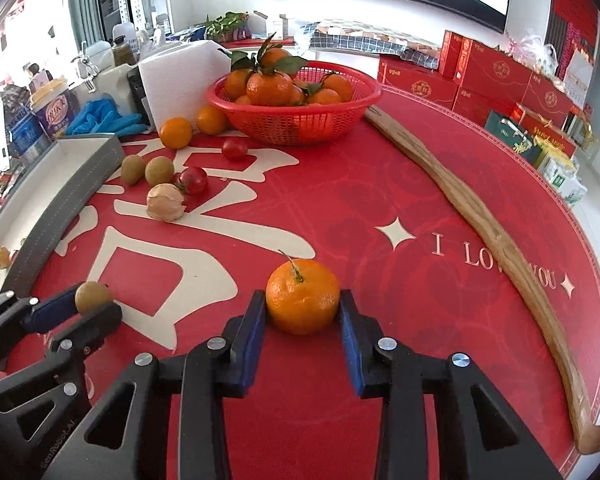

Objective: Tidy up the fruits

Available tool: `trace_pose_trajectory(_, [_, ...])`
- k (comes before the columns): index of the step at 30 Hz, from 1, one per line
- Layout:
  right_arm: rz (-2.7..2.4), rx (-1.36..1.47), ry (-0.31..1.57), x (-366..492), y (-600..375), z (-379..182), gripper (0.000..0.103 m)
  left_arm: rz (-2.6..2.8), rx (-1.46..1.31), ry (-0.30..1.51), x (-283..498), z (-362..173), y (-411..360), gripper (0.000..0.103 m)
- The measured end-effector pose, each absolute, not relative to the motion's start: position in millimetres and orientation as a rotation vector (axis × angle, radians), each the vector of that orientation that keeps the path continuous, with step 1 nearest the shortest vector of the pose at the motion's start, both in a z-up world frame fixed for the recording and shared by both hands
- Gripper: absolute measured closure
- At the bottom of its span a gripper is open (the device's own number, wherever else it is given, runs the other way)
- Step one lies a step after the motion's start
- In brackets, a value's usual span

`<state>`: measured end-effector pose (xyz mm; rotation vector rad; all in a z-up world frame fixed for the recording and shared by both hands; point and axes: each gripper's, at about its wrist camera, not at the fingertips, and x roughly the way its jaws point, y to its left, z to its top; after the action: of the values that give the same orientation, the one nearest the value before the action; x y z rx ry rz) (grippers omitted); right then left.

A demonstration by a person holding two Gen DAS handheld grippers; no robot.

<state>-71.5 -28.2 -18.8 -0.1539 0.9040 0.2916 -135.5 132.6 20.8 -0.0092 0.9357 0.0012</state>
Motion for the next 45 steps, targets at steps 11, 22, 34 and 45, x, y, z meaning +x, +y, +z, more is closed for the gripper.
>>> trace_pose_trajectory(11, [0.404,0.019,0.955,-73,-41,-9,0.067,0.04,-0.076,0.837,-153,57,170,0.075])
trace_pose_trajectory(22, [0.447,0.013,0.968,-74,-16,3,0.067,0.169,-0.132,0.782,-162,69,239,0.074])
trace_pose_trajectory(34, [0.584,-0.103,0.948,-80,80,19,0.067,0.321,-0.181,0.784,-169,57,315,0.075])
trace_pose_trajectory(45, [0.733,-0.186,0.937,-86,176,21,0.067,0.417,-0.219,0.837,-177,31,357,0.075])
